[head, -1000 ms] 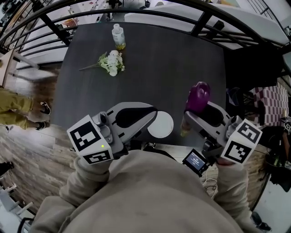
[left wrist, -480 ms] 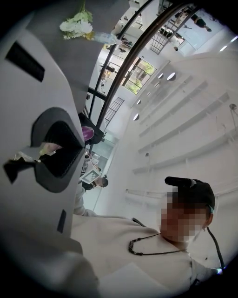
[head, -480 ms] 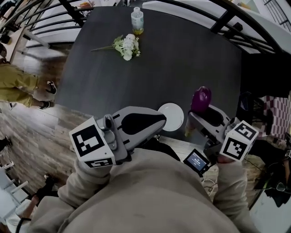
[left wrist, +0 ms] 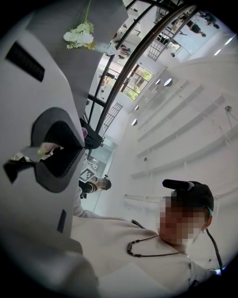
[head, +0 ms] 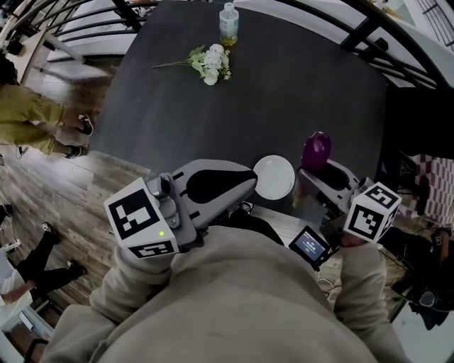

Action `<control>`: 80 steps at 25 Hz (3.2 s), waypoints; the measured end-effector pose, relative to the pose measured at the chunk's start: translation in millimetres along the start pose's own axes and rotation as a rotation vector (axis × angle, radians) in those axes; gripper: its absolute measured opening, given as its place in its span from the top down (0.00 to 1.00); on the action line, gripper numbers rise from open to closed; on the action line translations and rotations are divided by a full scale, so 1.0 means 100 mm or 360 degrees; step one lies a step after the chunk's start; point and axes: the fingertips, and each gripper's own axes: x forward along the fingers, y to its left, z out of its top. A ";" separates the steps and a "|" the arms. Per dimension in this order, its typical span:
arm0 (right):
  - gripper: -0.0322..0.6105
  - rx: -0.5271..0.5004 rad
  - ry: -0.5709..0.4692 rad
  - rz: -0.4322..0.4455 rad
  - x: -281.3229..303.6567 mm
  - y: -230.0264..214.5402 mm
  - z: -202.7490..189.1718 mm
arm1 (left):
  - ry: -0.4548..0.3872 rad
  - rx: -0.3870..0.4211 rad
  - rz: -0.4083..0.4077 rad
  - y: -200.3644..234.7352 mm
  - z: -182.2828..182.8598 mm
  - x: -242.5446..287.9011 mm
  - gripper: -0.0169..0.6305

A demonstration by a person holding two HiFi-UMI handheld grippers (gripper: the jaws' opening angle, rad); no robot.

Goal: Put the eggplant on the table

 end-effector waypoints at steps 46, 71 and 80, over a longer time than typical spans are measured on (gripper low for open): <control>0.62 0.0079 0.0472 -0.0089 0.89 -0.60 -0.92 | 0.0070 -0.0127 0.0195 0.40 -0.59 -0.55 0.97; 0.62 0.0204 0.0848 -0.0255 1.40 -1.33 -1.88 | 0.0064 -0.0215 0.0272 0.58 -0.78 -0.76 0.97; 0.62 0.0220 0.0954 -0.0268 1.46 -1.50 -2.10 | 0.0097 -0.0218 0.0302 0.58 -0.83 -0.78 0.97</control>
